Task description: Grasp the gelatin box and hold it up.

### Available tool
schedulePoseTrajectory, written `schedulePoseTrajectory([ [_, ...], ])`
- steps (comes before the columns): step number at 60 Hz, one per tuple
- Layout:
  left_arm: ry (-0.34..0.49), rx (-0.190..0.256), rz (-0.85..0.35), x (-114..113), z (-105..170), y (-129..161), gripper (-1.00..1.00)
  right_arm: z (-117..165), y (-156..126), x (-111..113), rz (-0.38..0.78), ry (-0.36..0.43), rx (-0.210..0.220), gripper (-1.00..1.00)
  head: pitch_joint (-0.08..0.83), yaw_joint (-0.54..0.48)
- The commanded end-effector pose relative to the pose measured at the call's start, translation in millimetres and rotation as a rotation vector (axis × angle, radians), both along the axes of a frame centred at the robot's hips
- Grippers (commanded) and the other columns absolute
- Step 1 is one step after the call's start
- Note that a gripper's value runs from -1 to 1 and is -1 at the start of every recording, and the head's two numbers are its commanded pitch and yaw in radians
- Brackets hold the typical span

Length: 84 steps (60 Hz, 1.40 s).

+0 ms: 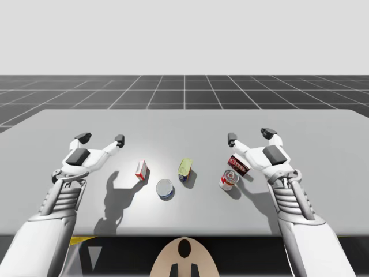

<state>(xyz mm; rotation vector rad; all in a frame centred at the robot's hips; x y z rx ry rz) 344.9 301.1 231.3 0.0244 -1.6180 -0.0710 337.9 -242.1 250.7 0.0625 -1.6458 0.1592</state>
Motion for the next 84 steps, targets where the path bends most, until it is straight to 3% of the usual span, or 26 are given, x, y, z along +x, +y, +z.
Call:
schedulePoseTrajectory([
  [1, -0.006, 0.007, 0.0, -1, 0, -1, -1.0, -1, 0, -2, -0.011, -0.003, 0.017, -1.0, 0.022, 0.0],
  [10, -0.007, 0.005, 0.0, -1, 1, -1, -1.0, 3, -1, -2, -0.01, -0.012, 0.039, -1.0, 0.094, 0.01],
  [11, -0.007, 0.006, 0.001, -1, 1, -1, -1.0, 2, -2, -1, -0.017, -0.01, 0.022, -1.0, 0.131, 0.01],
  [26, -0.007, 0.016, 0.002, -2, 0, -2, -1.0, -1, 2, -2, -0.021, -0.003, 0.003, -1.0, 0.344, 0.06],
  [48, -0.01, 0.027, -0.005, -2, 0, -2, -1.0, -5, 2, 0, -0.035, 0.004, -0.023, -1.0, 0.615, 0.27],
  [60, -0.018, 0.022, -0.012, -5, 3, -4, -1.0, -7, 1, 1, -0.044, 0.002, -0.031, -1.0, 0.657, 0.33],
  [68, -0.022, 0.004, -0.025, -20, 14, -12, -1.0, -8, 1, 1, -0.054, 0.001, -0.034, -1.0, 0.659, 0.33],
  [78, 0.108, -0.023, -0.059, -48, 28, -21, -1.0, -8, 2, 2, -0.065, -0.001, -0.033, -1.0, 0.655, 0.32],
  [84, 0.167, 0.022, -0.126, -68, 28, -25, -1.0, -8, 2, 2, -0.064, -0.004, -0.037, -1.0, 0.655, 0.32],
])
